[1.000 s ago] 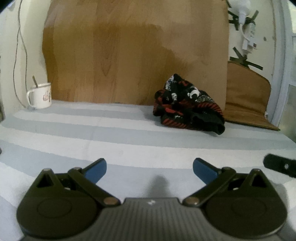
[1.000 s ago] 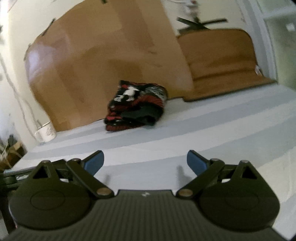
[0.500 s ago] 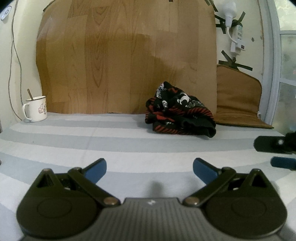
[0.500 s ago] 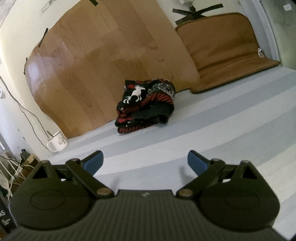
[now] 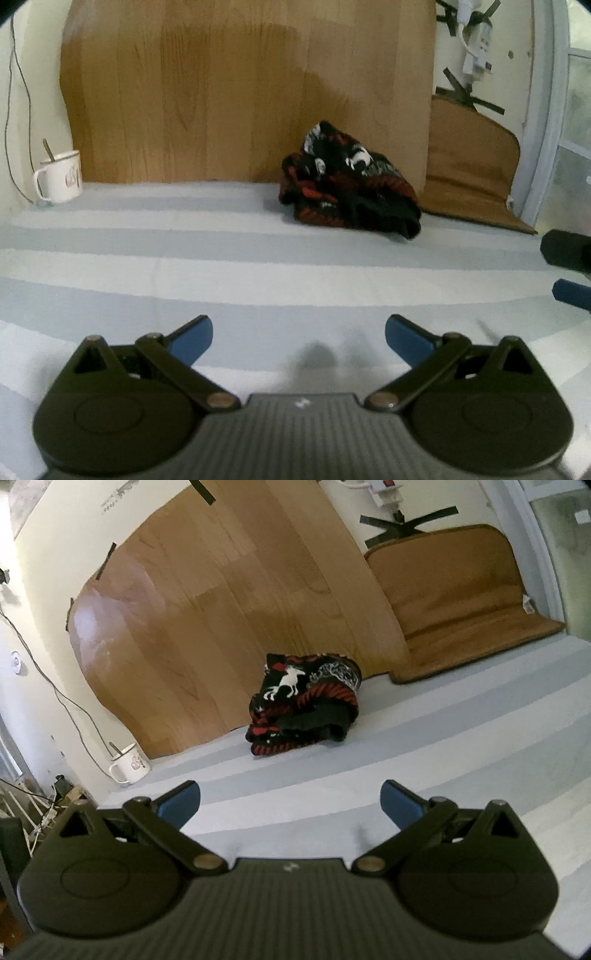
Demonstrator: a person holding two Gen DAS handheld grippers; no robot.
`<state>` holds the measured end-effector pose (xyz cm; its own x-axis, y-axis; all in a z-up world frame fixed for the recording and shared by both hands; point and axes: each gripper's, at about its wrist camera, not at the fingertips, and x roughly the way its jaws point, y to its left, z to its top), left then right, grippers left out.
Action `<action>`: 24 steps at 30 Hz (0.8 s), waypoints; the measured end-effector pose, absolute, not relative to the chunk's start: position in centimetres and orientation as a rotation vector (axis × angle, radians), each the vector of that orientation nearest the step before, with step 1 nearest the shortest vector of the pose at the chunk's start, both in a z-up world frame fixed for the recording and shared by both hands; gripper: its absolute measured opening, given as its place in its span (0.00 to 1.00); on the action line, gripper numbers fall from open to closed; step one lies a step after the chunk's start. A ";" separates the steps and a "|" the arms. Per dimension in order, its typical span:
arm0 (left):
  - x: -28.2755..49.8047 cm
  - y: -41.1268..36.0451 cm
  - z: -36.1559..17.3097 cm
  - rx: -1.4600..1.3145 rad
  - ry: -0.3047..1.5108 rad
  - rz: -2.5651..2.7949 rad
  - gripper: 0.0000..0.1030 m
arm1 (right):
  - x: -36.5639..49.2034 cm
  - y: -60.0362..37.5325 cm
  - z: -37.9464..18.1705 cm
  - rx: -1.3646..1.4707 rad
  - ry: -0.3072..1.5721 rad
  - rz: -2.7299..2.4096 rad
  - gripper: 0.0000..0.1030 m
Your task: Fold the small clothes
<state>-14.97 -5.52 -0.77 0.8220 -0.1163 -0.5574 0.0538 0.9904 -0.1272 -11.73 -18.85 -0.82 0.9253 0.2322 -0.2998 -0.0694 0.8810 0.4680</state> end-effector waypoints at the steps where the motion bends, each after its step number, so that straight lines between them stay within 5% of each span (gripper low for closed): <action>1: -15.2 -5.6 -0.5 -0.103 0.610 -0.090 1.00 | -11.9 -19.0 -0.7 0.477 0.358 0.163 1.00; 24: -18.9 -8.7 6.1 0.093 0.554 0.007 1.00 | -13.9 -18.9 2.0 0.504 0.302 0.258 1.00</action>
<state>-18.88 -8.66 6.09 0.8504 0.0312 -0.5252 0.0187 0.9958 0.0895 -13.89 -18.92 1.98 0.9240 0.3138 -0.2186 -0.1670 0.8453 0.5075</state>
